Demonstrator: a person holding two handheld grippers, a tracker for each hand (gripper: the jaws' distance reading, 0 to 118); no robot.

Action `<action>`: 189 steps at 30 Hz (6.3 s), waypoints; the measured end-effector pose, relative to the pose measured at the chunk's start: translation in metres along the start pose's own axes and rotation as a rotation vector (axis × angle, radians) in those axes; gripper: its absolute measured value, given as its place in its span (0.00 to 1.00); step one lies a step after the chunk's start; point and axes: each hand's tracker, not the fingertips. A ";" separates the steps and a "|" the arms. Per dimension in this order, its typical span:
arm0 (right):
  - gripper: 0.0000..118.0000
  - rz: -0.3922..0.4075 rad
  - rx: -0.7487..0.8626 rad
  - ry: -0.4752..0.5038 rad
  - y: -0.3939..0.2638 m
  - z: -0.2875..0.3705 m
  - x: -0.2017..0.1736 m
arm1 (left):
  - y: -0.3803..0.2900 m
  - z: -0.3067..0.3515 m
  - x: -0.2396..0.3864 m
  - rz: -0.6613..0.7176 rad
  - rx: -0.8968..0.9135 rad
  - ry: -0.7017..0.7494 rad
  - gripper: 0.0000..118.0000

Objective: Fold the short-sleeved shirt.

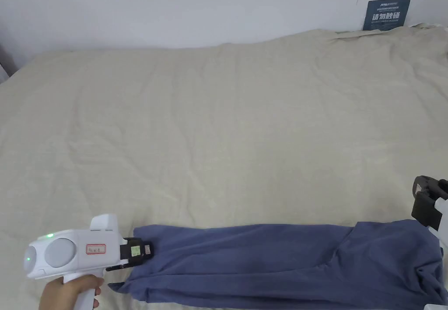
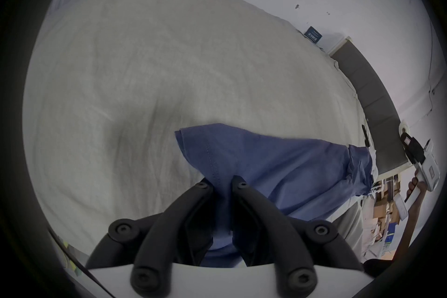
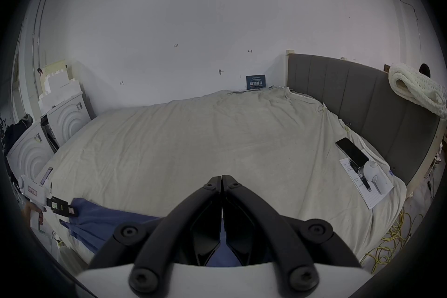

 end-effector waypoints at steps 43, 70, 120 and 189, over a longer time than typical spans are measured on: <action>0.00 -0.004 0.011 0.006 -0.006 0.025 0.024 | -0.010 -0.104 0.207 -0.215 -0.218 -0.017 0.11; 0.00 0.007 0.016 0.044 0.003 0.027 0.012 | -0.035 -0.021 0.132 -0.226 0.191 0.047 0.00; 0.00 0.011 -0.005 0.015 0.006 0.029 0.024 | -0.024 -0.017 0.158 -0.226 0.150 -0.183 0.00; 0.00 0.006 -0.015 0.059 0.004 0.026 0.026 | 0.009 -0.021 0.230 -0.339 -0.165 -0.125 0.08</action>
